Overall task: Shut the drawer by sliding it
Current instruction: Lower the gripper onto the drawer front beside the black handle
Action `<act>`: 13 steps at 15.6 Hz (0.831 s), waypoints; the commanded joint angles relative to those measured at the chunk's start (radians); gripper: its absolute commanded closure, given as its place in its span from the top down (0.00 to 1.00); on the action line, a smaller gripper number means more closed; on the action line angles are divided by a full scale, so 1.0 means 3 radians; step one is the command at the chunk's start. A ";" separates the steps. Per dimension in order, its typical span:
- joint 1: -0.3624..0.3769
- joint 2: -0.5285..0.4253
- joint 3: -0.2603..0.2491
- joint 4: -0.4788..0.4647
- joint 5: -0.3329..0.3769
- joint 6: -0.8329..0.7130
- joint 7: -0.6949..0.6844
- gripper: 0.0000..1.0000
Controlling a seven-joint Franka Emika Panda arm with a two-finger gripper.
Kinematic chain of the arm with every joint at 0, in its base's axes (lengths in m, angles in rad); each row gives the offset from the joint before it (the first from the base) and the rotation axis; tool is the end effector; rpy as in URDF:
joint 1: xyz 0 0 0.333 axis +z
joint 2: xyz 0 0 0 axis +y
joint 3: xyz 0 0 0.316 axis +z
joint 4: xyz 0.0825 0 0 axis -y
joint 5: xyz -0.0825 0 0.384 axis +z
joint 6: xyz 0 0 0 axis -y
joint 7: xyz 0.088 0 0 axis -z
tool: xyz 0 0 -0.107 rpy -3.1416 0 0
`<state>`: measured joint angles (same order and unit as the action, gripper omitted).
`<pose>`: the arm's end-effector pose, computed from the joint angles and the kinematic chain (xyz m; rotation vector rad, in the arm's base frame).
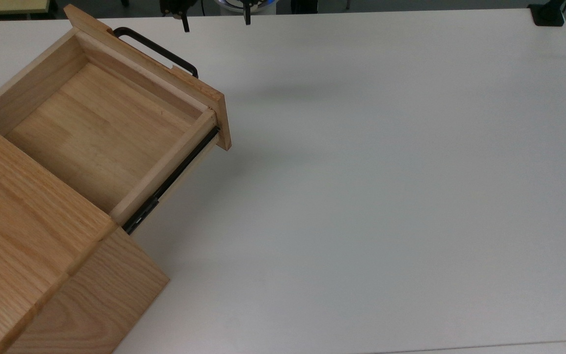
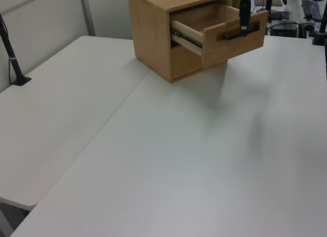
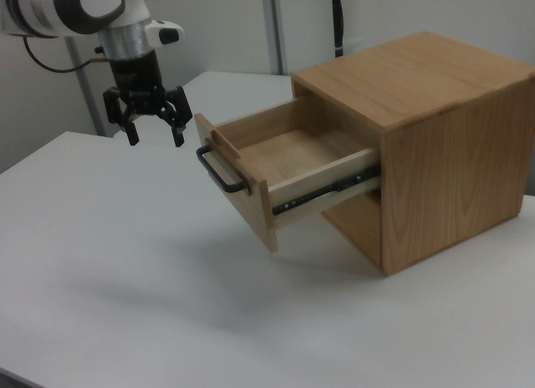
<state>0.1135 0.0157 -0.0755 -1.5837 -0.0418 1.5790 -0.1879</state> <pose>0.5592 0.0171 0.6105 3.0802 0.3506 -0.0365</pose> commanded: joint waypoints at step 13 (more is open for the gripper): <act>-0.0409 -0.0160 -0.0004 -0.0591 -0.0009 0.0723 0.2170 0.09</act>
<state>0.0225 -0.0137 -0.0787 -1.7170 -0.0419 1.6974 0.3915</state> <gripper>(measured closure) 0.833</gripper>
